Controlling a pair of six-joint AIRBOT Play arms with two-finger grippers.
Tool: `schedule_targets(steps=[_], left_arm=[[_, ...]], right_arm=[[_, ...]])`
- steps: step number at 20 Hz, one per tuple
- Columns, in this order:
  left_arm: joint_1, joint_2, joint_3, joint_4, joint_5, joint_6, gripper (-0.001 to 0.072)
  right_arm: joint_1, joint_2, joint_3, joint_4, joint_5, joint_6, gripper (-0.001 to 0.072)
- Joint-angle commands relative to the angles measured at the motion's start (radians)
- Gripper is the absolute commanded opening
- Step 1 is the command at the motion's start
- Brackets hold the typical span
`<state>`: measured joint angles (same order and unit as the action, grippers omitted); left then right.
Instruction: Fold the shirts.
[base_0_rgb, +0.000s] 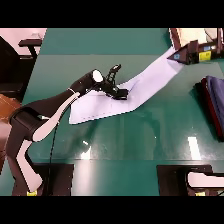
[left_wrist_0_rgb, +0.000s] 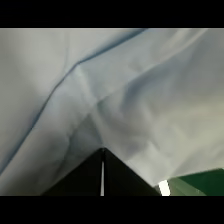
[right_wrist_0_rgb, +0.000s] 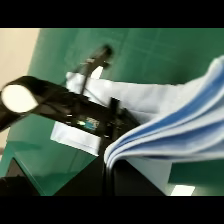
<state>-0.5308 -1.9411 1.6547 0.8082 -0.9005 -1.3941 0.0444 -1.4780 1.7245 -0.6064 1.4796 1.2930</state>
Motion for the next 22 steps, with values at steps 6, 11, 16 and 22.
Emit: schedule_targets(steps=[6, 11, 16, 22], left_arm=[[0.062, -0.005, 0.115, 0.038, -0.090, -0.020, 0.0025], [0.293, 0.256, 0.154, 0.100, -0.170, -0.008, 0.0025], [0.521, 0.528, 0.154, 0.196, -0.176, -0.008, 0.0026], [0.612, 0.627, 0.154, 0.216, -0.254, -0.011, 0.0026]], right_arm=[[0.230, 0.003, 0.078, 0.013, -0.051, 0.026, 0.0013], [0.410, -0.001, 0.058, 0.011, -0.182, -0.007, 0.0014], [0.715, -0.161, 0.066, 0.012, -0.441, -0.055, 0.0019], [0.834, -0.401, 0.283, -0.059, -0.278, -0.136, 0.0527]])
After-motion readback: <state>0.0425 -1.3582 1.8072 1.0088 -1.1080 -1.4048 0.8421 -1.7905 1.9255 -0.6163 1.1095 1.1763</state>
